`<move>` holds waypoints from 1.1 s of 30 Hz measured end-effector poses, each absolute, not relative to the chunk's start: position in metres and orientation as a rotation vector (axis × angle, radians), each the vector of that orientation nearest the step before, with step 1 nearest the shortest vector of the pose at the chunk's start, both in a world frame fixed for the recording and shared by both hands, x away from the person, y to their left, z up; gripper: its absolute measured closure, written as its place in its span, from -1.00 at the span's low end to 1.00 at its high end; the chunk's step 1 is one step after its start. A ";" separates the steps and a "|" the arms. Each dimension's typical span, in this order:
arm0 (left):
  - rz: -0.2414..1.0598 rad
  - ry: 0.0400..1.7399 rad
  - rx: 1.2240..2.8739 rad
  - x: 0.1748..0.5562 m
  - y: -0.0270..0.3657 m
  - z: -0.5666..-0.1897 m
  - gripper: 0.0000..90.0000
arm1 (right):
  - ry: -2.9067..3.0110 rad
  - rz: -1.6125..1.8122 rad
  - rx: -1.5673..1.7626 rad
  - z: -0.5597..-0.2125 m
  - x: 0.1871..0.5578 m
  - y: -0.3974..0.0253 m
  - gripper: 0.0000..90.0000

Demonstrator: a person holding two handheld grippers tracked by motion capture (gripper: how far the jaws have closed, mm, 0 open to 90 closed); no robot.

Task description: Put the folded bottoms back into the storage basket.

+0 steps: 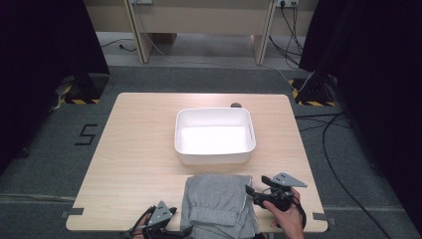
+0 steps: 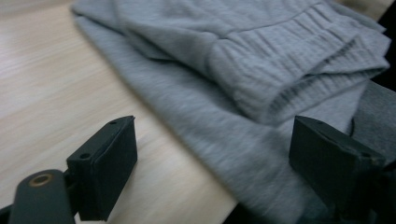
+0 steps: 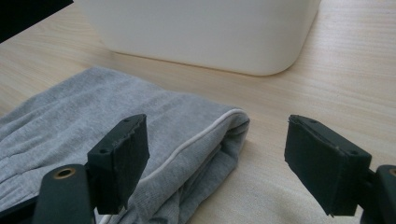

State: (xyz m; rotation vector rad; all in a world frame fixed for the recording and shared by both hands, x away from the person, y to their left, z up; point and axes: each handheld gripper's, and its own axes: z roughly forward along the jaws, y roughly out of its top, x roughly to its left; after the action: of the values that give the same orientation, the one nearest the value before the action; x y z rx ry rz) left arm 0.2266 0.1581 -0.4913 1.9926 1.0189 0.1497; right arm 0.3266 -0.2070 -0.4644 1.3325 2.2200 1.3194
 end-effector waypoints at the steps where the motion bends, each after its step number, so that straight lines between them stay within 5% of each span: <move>1: 0.144 1.008 1.997 0.227 0.155 -0.491 -0.67 | 2.221 1.317 1.329 -0.465 0.327 -0.207 -0.49; 16: 0.167 0.939 2.038 0.235 0.123 -0.491 -0.61 | 2.249 1.312 1.319 -0.469 0.326 -0.203 -0.49; 24: 0.189 0.924 2.038 0.247 0.120 -0.491 -0.13 | 2.255 1.319 1.326 -0.469 0.326 -0.202 -0.49; 29: 0.158 0.928 1.996 0.252 0.120 -0.494 0.43 | 2.249 1.319 1.322 -0.469 0.327 -0.203 -0.49; 33: 0.181 0.902 2.018 0.253 0.123 -0.493 0.56 | 2.241 1.328 1.330 -0.468 0.327 -0.204 -0.49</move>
State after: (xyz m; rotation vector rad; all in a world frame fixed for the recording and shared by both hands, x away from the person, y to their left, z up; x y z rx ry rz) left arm 0.2526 0.1230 -0.4925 2.0181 0.9016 0.1814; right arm 0.3265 -0.2041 -0.4678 1.3305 2.2409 1.3283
